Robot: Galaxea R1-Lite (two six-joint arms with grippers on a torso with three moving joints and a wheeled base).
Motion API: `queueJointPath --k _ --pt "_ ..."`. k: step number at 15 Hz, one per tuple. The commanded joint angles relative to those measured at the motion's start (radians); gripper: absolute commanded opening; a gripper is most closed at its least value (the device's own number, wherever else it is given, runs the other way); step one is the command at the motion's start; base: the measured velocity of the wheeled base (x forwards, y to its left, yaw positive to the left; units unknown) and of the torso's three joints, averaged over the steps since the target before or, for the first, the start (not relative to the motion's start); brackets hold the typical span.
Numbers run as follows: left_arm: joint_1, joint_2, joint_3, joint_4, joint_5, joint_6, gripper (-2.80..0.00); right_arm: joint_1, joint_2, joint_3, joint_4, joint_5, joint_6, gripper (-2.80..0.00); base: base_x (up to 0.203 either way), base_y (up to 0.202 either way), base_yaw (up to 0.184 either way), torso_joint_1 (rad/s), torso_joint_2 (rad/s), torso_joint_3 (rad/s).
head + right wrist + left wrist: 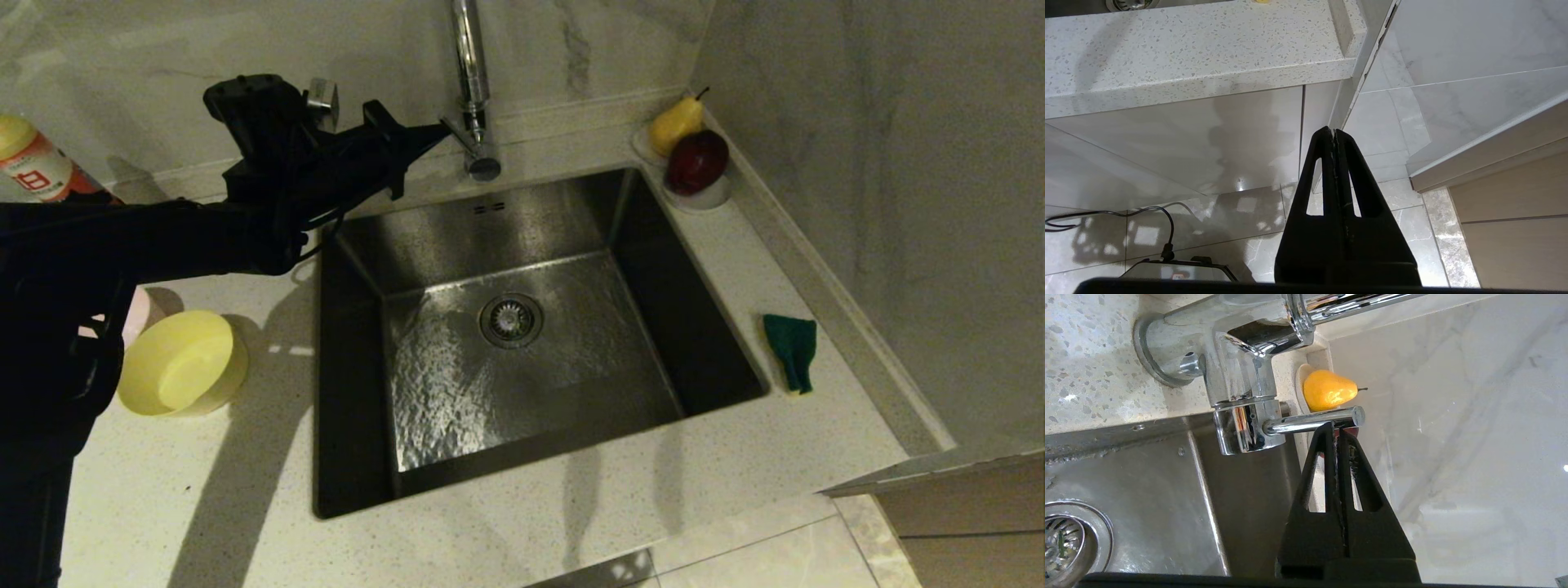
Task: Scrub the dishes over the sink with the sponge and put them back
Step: Turn off the faucet
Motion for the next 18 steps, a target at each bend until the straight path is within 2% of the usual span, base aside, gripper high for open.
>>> queueJointPath --k 1,5,7,12,18 --pt "0.001 -0.034 0.04 -0.008 0.011 -0.006 -2.8 0.0 0.001 0.0 0.0 0.0 0.0 -2.8 0.0 0.0 0.0 0.0 0.0 0.0" --pt "0.001 -0.212 0.292 -0.101 0.014 -0.005 -2.8 0.0 0.001 0.0 0.0 -0.001 0.0 -2.8 0.0 0.0 0.0 0.0 0.0 0.0" --pt "-0.001 -0.288 0.366 -0.139 0.002 -0.006 -2.8 0.0 0.001 0.0 0.0 -0.001 0.0 -2.8 0.0 0.0 0.0 0.0 0.0 0.0" --pt "-0.063 -0.255 0.354 -0.142 -0.002 -0.007 -2.8 0.0 0.001 0.0 0.0 -0.001 0.0 -2.8 0.0 0.0 0.0 0.0 0.0 0.0" --pt "-0.104 -0.11 0.251 -0.123 0.014 -0.004 -2.8 0.0 0.001 0.0 0.0 -0.001 0.0 -2.8 0.0 0.0 0.0 0.0 0.0 0.0"
